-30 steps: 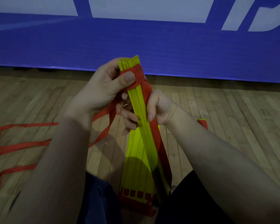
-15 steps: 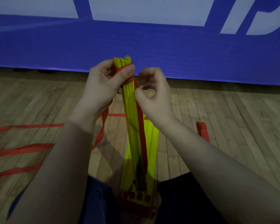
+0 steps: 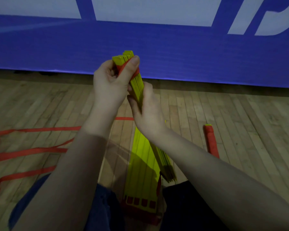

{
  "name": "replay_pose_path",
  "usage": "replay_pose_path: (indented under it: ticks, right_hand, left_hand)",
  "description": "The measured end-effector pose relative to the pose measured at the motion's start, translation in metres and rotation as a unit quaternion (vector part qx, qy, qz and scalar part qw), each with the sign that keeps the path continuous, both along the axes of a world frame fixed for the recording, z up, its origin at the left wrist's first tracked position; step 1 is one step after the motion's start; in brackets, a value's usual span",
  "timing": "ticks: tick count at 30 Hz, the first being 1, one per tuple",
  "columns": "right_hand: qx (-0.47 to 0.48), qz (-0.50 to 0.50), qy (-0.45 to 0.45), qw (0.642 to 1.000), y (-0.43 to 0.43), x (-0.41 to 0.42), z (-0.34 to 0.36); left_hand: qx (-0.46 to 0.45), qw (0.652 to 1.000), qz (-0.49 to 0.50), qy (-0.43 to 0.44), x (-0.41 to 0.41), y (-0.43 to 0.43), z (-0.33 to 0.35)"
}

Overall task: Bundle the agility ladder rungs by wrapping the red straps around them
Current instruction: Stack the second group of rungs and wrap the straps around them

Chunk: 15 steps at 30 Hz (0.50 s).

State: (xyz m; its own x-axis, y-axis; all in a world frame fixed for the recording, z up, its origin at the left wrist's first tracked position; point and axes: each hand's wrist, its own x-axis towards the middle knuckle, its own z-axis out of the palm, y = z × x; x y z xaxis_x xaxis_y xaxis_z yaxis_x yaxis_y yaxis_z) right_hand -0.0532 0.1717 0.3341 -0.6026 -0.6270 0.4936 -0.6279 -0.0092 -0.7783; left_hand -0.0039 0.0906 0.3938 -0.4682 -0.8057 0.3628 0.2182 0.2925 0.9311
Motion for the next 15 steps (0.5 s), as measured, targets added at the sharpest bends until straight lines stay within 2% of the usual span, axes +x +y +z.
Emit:
replay_pose_path:
  ticks: [3,5,7,10,13,15]
  right_hand:
    - [0.019,0.003,-0.049,0.999,0.001,-0.006,0.001]
    - [0.011,0.045,-0.133,0.99,0.004,-0.013,0.009]
    - [-0.022,0.107,-0.221,0.969,0.009,-0.022,0.02]
    - [-0.027,0.175,-0.308,0.935,0.017,-0.032,0.036]
    - [-0.016,0.225,-0.361,0.905,0.025,-0.04,0.043]
    - [-0.014,0.249,-0.393,0.885,0.029,-0.044,0.046]
  left_hand:
    - [0.003,0.999,-0.016,-0.045,0.003,-0.004,0.005]
    - [0.002,0.995,-0.074,-0.062,0.011,-0.01,0.009]
    - [0.02,0.988,-0.143,-0.051,0.02,-0.016,0.013]
    - [0.046,0.98,-0.194,-0.031,0.029,-0.023,0.015]
    - [0.043,0.982,-0.179,-0.028,0.034,-0.029,0.015]
    - [0.002,0.988,-0.148,-0.052,0.036,-0.032,0.015]
